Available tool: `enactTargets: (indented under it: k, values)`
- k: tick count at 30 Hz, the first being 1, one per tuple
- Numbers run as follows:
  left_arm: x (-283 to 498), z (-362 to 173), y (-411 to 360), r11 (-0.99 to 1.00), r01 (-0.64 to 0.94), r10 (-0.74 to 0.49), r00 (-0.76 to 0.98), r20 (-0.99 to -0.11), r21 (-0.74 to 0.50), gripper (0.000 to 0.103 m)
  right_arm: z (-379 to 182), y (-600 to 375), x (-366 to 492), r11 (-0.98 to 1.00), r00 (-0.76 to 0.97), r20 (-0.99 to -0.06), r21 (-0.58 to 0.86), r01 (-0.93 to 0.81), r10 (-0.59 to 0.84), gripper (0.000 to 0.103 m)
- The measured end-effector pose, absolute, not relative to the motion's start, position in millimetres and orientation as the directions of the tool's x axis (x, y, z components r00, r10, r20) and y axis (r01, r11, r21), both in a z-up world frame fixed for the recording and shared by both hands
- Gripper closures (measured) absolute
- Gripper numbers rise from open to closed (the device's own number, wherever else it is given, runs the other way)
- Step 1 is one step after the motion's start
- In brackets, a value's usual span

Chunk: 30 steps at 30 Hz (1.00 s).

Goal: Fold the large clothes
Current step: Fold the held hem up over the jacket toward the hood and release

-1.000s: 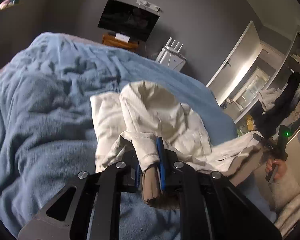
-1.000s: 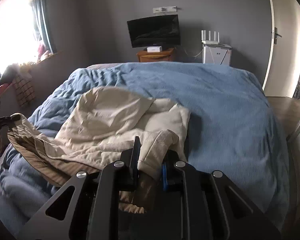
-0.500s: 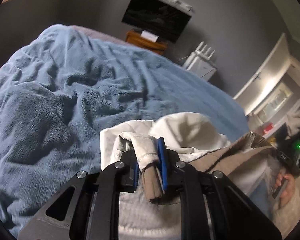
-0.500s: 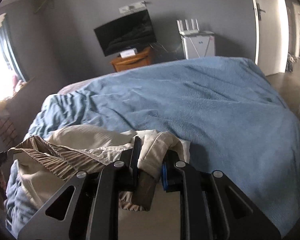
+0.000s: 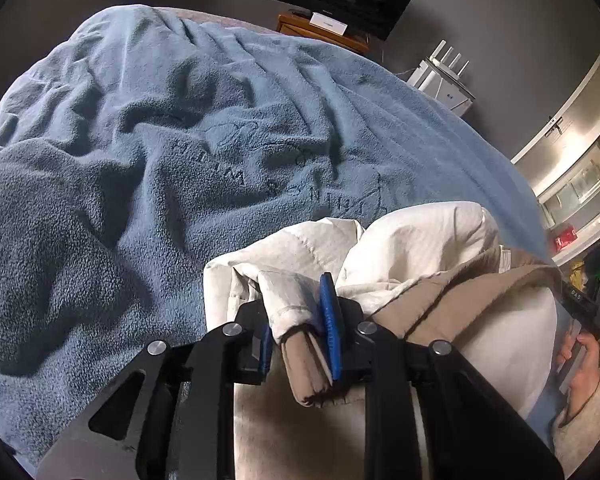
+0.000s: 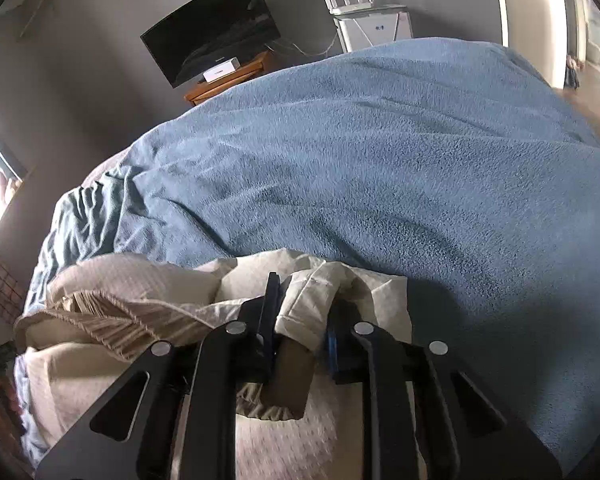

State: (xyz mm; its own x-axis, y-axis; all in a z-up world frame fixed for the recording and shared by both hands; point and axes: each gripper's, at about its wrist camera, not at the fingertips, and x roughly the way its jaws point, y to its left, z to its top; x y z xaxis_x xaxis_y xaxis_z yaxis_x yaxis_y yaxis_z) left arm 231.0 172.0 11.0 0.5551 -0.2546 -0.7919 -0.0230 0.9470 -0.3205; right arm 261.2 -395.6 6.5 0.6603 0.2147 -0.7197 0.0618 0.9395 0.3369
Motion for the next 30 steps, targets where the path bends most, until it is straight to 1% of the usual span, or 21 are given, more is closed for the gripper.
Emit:
enactTargets:
  k: [1, 2, 3, 4, 6, 8, 9, 13, 15, 21, 26, 30]
  values:
    - [229, 12, 171, 0.945, -0.023, -0.257, 0.563, -0.785, -0.326, 0.076, 6, -395, 259, 0.943, 0.662, -0.720, 0.326, 0.059, 0.207, 0.082]
    - [225, 15, 172, 0.937, -0.022, -0.274, 0.573, -0.773, -0.349, 0.071, 7, -393, 256, 0.947, 0.666, -0.718, 0.318, 0.056, 0.202, 0.078]
    - [221, 18, 172, 0.922, -0.017, -0.304, 0.583, -0.753, -0.386, 0.054, 9, -393, 252, 0.946, 0.668, -0.715, 0.321, 0.050, 0.207, 0.070]
    - [214, 23, 174, 0.901, -0.009, -0.343, 0.600, -0.723, -0.435, 0.030, 12, -393, 248, 0.942, 0.673, -0.707, 0.333, 0.046, 0.218, 0.063]
    - [204, 35, 170, 0.896, -0.001, -0.340, 0.638, -0.690, -0.443, 0.012, 23, -393, 234, 0.932, 0.694, -0.681, 0.361, 0.040, 0.234, 0.034]
    - [192, 47, 161, 0.902, 0.048, -0.353, 0.656, -0.668, -0.430, 0.012, 36, -395, 215, 0.933, 0.731, -0.647, 0.357, 0.038, 0.218, 0.021]
    - [185, 50, 158, 0.901, 0.063, -0.361, 0.657, -0.662, -0.429, 0.011, 43, -393, 201, 0.938, 0.748, -0.629, 0.347, 0.024, 0.214, 0.020]
    - [159, 54, 139, 0.918, 0.081, -0.343, 0.656, -0.673, -0.389, 0.010, 51, -380, 163, 0.961, 0.748, -0.634, 0.277, -0.018, 0.197, 0.019]
    - [141, 53, 125, 0.941, 0.086, -0.301, 0.657, -0.691, -0.328, 0.010, 48, -370, 142, 0.974, 0.738, -0.652, 0.224, -0.035, 0.176, 0.018]
    - [79, 30, 77, 0.968, 0.159, -0.249, 0.650, -0.717, -0.193, 0.007, 25, -338, 92, 0.987, 0.694, -0.702, 0.123, -0.104, 0.160, 0.017]
    - [42, 0, 41, 0.972, 0.217, -0.205, 0.619, -0.759, -0.085, 0.007, 2, -316, 55, 0.980, 0.641, -0.746, 0.086, -0.177, 0.181, 0.015]
    - [39, -13, 32, 0.975, 0.209, -0.192, 0.619, -0.761, -0.076, 0.007, -11, -310, 42, 0.981, 0.638, -0.749, 0.086, -0.176, 0.180, 0.015]
